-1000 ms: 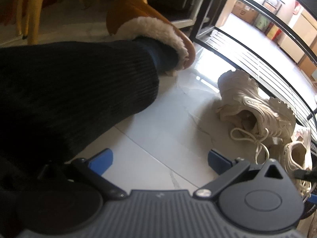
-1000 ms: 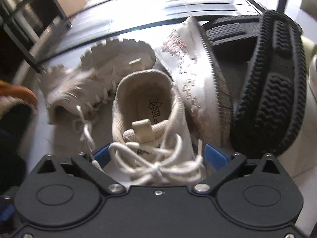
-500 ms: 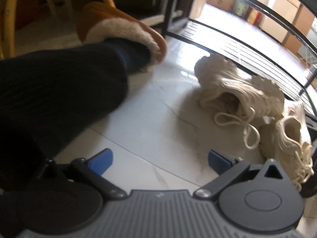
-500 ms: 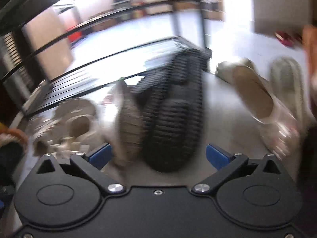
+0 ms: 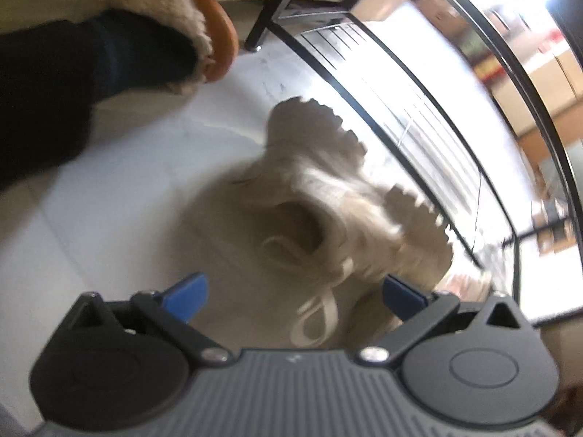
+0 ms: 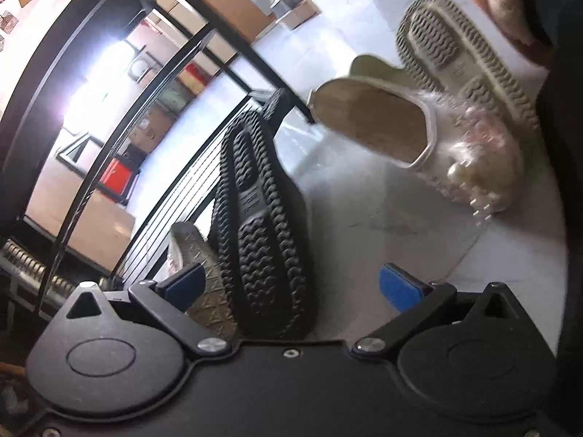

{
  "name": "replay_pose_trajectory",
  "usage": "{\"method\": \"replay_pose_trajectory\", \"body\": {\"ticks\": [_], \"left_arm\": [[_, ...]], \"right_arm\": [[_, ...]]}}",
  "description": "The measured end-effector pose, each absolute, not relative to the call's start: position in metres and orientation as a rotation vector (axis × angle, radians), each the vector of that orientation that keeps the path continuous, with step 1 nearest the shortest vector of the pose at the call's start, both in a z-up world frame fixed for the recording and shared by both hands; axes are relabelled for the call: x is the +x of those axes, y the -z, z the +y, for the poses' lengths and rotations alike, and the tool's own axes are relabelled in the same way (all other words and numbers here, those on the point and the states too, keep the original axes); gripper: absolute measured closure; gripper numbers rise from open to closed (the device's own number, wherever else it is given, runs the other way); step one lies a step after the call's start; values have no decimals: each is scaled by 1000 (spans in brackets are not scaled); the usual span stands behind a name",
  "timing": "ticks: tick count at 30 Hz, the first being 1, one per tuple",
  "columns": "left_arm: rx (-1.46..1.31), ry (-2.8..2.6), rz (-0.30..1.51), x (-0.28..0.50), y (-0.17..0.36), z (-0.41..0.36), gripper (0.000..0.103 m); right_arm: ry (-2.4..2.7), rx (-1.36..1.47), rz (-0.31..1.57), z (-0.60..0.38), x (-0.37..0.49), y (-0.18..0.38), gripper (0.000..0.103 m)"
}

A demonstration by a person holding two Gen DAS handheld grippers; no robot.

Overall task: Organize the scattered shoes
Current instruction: 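Close the left tool on the white chunky sneaker by the rack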

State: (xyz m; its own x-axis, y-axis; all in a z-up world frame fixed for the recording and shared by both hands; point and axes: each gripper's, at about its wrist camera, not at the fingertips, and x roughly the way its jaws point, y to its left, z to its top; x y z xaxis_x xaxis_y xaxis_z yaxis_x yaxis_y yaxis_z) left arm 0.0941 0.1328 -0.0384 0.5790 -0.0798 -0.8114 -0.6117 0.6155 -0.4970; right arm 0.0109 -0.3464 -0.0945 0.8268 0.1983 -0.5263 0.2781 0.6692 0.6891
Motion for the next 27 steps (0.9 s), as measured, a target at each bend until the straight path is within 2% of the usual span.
{"method": "replay_pose_trajectory", "body": {"ticks": [9,17,21,27], "left_arm": [[-1031,-468,974,134,51,135,1],[-1255,-507,933,152,70,143,1],[-1248,-555,856,158,69,139,1],[-1238,-574,859,170,79,130,1]], "right_arm": [[-27,941,609,-350,15,97,0],[-74,1014,643,-352,21,105,0],[-93,1012,655,-348,23,106,0],[-103,1013,677,-345,26,109,0]]}}
